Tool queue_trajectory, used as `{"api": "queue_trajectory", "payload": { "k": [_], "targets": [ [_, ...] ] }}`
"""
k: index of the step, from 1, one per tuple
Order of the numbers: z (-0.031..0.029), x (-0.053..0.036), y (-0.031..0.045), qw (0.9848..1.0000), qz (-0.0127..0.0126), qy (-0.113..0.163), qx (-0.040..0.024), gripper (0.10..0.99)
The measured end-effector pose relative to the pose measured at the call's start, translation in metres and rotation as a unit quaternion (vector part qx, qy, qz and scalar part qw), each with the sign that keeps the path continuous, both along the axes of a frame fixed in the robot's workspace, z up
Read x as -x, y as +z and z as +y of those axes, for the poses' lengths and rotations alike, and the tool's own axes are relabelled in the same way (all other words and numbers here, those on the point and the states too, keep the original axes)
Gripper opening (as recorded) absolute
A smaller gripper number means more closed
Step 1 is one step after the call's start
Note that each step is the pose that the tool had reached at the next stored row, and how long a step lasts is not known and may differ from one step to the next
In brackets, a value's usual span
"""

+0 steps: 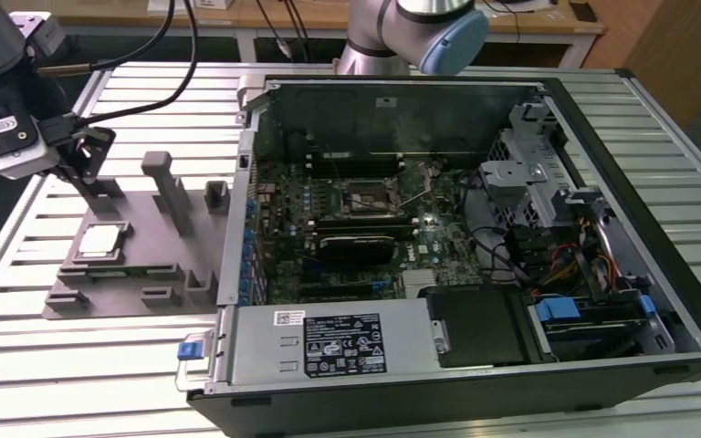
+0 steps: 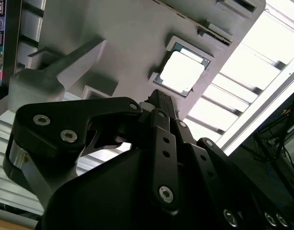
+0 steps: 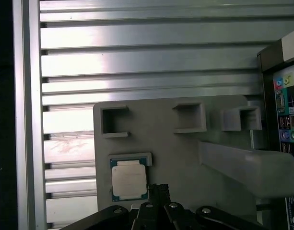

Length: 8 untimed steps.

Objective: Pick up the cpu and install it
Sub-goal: 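Pick up the cpu and move it towards the insertion slot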

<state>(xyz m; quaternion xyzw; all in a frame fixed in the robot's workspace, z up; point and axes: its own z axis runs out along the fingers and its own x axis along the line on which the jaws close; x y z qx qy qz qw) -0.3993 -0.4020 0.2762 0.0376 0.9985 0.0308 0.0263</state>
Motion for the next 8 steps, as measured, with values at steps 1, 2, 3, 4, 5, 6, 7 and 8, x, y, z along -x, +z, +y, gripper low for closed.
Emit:
{"api": "queue_trajectory", "payload": {
  "k": [1, 2, 3, 4, 5, 6, 7, 8],
  "targets": [
    [0.0, 0.0003, -0.0006, 1.0, 0.0, 0.0, 0.0, 0.106],
    [0.0, 0.0007, -0.0013, 1.0, 0.0, 0.0, 0.0, 0.106],
    [0.0, 0.001, -0.0019, 1.0, 0.0, 0.0, 0.0, 0.106],
    [0.0, 0.0014, -0.0024, 1.0, 0.0, 0.0, 0.0, 0.106],
    [0.0, 0.0017, -0.0031, 1.0, 0.0, 0.0, 0.0, 0.106],
    [0.0, 0.002, -0.0036, 1.0, 0.0, 0.0, 0.0, 0.106],
    [0.0, 0.0023, -0.0042, 1.0, 0.0, 0.0, 0.0, 0.106],
    [0.0, 0.0025, -0.0048, 1.0, -0.0001, 0.0, 0.0, 0.106]
  ]
}}
